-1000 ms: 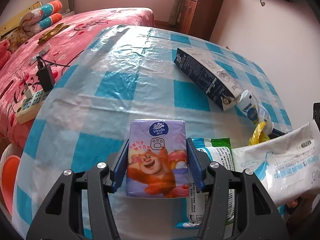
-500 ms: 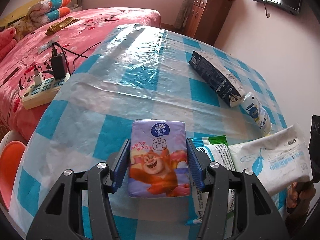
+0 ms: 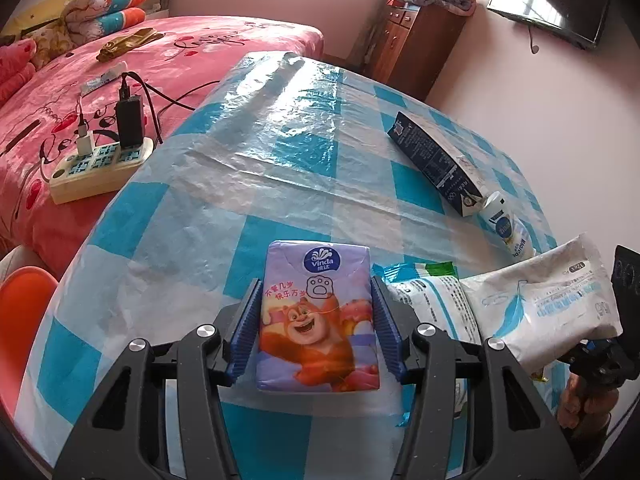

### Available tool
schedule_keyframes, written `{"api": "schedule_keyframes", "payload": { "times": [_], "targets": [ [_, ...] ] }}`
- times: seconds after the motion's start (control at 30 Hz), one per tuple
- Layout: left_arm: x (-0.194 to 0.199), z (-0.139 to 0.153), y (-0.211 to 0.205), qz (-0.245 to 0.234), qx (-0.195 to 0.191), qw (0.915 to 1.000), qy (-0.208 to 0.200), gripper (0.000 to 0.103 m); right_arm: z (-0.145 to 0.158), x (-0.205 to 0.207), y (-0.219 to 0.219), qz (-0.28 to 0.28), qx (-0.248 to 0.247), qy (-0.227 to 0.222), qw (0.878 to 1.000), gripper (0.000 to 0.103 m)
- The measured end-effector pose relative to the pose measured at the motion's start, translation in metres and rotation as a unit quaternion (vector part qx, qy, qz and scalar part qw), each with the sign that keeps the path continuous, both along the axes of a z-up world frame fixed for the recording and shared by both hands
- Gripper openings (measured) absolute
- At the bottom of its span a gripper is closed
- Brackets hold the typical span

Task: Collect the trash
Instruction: 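Grasp the yellow snack bag with the right tool while the left tool holds the tissue pack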

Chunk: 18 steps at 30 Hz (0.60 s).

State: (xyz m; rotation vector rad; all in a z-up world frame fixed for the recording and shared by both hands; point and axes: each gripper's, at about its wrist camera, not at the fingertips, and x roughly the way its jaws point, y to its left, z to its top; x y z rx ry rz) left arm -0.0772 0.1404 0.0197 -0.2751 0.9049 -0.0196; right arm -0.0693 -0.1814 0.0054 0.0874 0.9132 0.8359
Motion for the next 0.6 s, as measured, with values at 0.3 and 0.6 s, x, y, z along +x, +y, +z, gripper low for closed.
{"api": "schedule_keyframes", "payload": {
  "times": [0.3,0.6],
  "targets": [
    [-0.008,0.000,0.008,-0.012,-0.012,0.9998,-0.008,0.054,-0.003,-0.009,0.037,-0.005,-0.074,-0.044,0.996,0.092],
    [-0.018,-0.001,0.016,-0.022,-0.023,0.9993,-0.019,0.054,-0.005,-0.023,0.056,-0.021,-0.105,-0.065,0.992,0.073]
  ]
}}
